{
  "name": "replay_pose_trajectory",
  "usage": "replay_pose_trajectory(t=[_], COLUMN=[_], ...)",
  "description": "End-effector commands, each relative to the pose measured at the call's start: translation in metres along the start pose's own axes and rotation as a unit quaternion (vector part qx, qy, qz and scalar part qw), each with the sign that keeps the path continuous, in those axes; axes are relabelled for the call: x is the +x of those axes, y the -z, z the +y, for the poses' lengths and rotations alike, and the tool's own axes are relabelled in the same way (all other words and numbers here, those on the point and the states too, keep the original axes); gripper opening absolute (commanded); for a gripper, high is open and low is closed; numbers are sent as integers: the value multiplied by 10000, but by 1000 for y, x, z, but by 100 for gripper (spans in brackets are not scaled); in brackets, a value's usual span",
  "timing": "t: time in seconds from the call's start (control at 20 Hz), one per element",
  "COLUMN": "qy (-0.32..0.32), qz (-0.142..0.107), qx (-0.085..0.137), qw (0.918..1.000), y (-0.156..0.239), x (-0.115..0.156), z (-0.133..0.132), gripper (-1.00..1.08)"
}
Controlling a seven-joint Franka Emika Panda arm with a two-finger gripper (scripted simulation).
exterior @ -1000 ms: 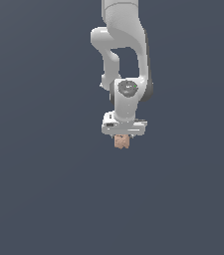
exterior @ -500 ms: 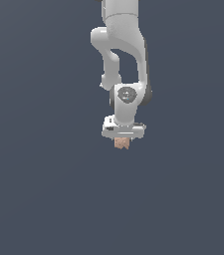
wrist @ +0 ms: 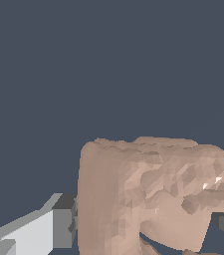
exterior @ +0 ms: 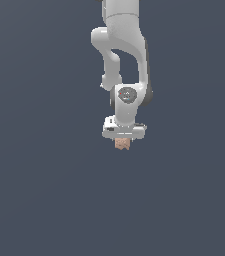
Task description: Pick up the object and move it to a goal position.
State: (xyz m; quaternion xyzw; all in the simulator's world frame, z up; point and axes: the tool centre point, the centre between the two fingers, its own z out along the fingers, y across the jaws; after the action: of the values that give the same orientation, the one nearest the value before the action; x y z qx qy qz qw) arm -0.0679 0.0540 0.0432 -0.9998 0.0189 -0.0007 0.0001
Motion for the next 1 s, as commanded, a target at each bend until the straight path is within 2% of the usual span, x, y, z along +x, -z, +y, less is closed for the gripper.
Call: replay_pose_trajectory(t=[0.0, 0.4, 0.95], qy=[-1, -1, 1], qz=[0, 0, -2], qx=[0, 0, 2], qw=[10000, 10000, 10000], y=[1, 19, 68], x=[1, 21, 77], z=[1, 31, 113], gripper=[-100, -100, -100])
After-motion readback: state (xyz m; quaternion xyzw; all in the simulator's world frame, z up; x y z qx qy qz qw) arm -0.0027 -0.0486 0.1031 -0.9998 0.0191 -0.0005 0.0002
